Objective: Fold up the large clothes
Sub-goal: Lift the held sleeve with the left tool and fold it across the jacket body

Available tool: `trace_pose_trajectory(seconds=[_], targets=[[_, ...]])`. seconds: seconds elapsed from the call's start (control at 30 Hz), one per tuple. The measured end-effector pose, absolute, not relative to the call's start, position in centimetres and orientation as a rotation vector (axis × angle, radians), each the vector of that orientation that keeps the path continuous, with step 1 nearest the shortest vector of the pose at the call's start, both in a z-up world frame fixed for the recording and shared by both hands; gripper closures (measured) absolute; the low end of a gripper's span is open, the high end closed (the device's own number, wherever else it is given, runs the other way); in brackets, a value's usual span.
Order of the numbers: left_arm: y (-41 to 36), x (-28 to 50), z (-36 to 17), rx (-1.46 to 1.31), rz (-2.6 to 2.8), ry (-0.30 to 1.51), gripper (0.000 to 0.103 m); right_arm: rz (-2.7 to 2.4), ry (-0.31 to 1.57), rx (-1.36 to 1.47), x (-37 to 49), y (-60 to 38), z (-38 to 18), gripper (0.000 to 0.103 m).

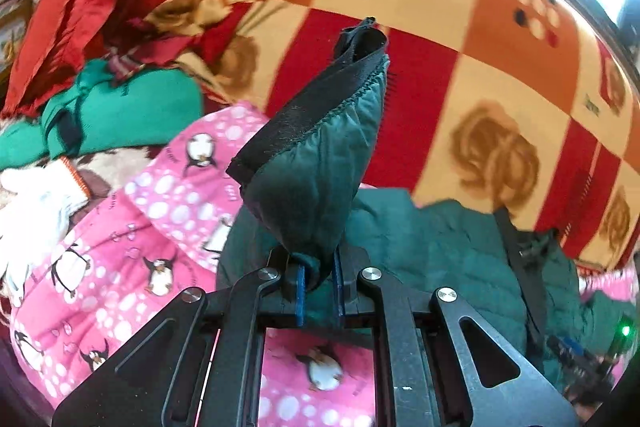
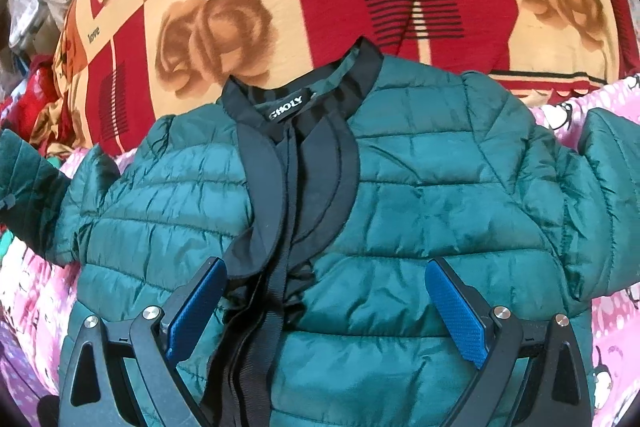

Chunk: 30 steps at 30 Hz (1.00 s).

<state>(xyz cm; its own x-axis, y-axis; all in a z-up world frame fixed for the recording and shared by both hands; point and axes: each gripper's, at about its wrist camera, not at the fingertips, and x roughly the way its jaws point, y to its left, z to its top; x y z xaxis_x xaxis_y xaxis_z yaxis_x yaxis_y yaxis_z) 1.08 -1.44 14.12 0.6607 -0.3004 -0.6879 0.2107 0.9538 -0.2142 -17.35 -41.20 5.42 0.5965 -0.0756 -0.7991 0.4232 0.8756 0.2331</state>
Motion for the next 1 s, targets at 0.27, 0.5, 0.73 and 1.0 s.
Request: trace_pose_trajectory(seconds=[0.27, 0.5, 0.73, 1.0], targets=[[-7.6, -2.8, 15.6, -0.017, -0.39, 0.793, 0.094, -0.336, 0.848, 0.449, -18.7, -43.1, 7.3, 0.004], [-13.5, -5.6, 15.5, 0.044, -0.477, 0.816, 0.094, -0.377, 0.835, 0.484, -20.0, -45.4, 8.2, 0.004], [-20.1, -8.4, 14.7, 0.137, -0.552, 0.824, 0.094, -0.393, 0.8, 0.538, -21.2, -47.0, 9.2, 0.004], [-26.2, -11.1, 12.0, 0.168, -0.635, 0.884, 0.095, -0.428, 0.77, 0.578, -22.4, -49.0, 9.9, 0.004]])
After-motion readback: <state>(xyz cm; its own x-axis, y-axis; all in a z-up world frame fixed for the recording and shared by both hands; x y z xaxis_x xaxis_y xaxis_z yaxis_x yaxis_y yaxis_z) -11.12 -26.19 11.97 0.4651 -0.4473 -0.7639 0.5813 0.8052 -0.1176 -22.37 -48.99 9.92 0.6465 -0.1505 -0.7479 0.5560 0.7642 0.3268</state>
